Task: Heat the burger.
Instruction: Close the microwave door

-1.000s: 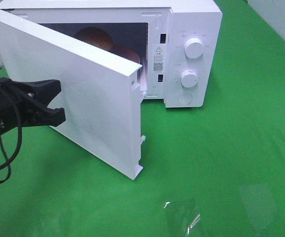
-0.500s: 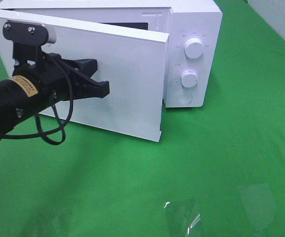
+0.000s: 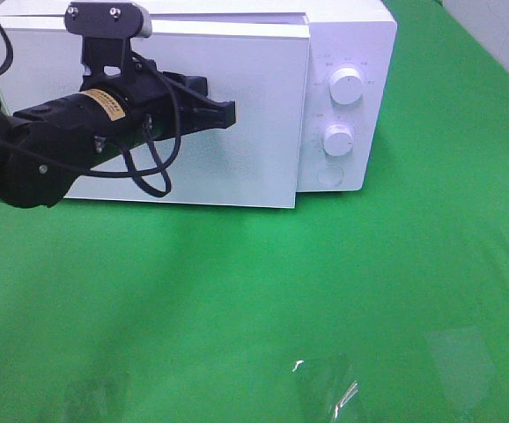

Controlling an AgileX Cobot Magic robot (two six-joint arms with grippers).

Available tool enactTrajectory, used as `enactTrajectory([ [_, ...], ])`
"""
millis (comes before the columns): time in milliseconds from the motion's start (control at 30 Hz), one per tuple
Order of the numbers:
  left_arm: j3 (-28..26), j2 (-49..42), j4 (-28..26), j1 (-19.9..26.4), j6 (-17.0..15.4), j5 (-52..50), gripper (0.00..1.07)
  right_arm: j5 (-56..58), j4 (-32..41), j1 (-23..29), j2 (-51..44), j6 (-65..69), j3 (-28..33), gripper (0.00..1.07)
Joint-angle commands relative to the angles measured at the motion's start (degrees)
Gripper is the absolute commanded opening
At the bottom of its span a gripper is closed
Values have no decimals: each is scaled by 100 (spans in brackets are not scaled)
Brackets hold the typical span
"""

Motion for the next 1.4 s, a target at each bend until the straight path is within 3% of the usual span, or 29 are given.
enactTrajectory([
  [33, -269, 132, -69, -40, 0, 52, 0, -40, 6, -17, -155, -6, 11, 75],
  [500, -1146, 653, -143, -40, 6, 401, 0, -40, 6, -17, -155, 0, 11, 75],
  [633, -1301, 745, -418, -40, 258, 487, 0, -40, 6, -17, -155, 0, 11, 75],
  [667, -1358, 779, -573, -40, 504, 510, 0, -40, 6, -17, -155, 0, 11, 75],
  [733, -1398, 785, -676, -40, 670, 521, 0, -40, 6, -17, -155, 0, 11, 75],
  [1033, -1398, 779, -934, 74, 739, 584, 0, -40, 6, -17, -155, -6, 11, 75],
  [1400, -1369, 390, -905, -413, 751, 1604, 0, -40, 6, -17, -155, -6, 11, 75],
])
